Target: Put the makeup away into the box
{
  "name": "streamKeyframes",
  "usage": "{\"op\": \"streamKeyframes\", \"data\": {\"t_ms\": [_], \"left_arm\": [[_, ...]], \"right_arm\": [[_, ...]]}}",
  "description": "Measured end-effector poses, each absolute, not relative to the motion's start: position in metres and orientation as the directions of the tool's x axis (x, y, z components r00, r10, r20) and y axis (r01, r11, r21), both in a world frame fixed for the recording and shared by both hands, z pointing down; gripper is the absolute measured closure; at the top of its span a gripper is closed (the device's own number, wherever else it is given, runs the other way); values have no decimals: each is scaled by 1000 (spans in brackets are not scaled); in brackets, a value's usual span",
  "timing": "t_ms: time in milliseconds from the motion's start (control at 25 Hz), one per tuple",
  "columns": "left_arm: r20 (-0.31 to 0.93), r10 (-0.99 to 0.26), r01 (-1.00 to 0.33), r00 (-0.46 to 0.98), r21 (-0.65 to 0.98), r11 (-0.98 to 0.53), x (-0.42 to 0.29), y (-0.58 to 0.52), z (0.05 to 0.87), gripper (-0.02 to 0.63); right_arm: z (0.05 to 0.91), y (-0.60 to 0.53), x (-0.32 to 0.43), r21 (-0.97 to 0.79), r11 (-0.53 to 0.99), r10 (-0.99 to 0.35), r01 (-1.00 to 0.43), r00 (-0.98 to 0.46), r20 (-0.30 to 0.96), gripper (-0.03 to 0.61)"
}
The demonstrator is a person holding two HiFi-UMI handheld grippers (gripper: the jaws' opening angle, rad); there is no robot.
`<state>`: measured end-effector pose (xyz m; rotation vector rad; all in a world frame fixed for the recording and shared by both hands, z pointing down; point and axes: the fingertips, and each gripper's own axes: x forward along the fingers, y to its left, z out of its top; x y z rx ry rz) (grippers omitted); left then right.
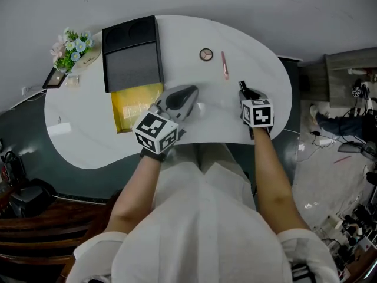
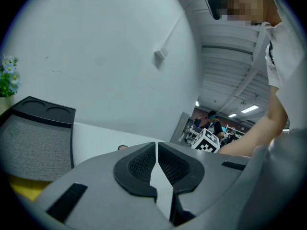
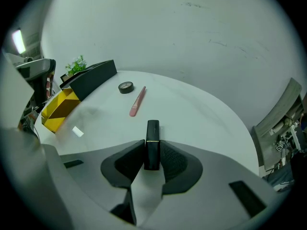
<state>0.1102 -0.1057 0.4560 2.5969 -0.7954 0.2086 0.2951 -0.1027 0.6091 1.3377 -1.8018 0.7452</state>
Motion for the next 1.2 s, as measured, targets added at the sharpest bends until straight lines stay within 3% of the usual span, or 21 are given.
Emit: {"op": "streamKeyframes", "data": {"t_ms": [720,1200], "left_arm": [[245,-664,-704,706,346,-621,-2,-81,450,592],[223,-760,-779,610,340,-526,-70,-72,445,592]], "right_arm": [[579,-115,221,35,438,-510,-898,-216,832,485],[517,-125,94,22,665,-521,-747,-443,730,485]]}}
